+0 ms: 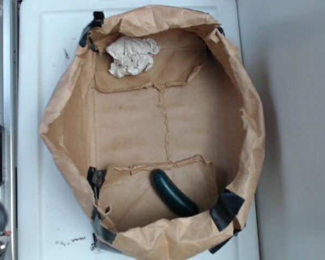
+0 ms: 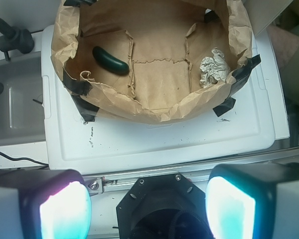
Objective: Grab the white paper.
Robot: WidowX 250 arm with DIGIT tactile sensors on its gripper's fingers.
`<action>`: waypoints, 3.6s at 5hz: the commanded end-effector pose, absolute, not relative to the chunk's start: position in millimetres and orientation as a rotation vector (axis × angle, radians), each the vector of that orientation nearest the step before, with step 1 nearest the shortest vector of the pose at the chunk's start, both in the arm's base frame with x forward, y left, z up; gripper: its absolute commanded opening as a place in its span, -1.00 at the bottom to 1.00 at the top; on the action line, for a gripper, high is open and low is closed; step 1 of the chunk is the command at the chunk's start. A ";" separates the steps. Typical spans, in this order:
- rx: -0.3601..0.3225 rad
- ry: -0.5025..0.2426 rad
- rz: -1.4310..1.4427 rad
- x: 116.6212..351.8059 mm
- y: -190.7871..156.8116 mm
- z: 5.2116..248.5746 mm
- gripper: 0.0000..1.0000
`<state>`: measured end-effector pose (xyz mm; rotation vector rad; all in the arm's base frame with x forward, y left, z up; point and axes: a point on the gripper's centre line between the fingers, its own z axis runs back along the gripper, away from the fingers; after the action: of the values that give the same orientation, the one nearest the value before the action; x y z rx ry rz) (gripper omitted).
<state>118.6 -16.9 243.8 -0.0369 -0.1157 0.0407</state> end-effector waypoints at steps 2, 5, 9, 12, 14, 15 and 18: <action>-0.027 -0.092 0.070 168.6 -15.9 239.9 1.00; -0.008 -0.092 0.110 218.5 -8.2 235.5 1.00; -0.125 -0.188 0.671 263.3 77.2 118.6 1.00; -0.141 -0.246 0.786 261.2 79.0 105.1 1.00; -0.164 -0.267 0.909 284.5 56.3 105.4 1.00; -0.137 -0.244 0.927 297.5 38.3 111.1 1.00; -0.032 -0.247 1.167 262.6 45.4 93.4 1.00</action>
<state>263.2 41.8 81.2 -0.0039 -0.1919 1.1339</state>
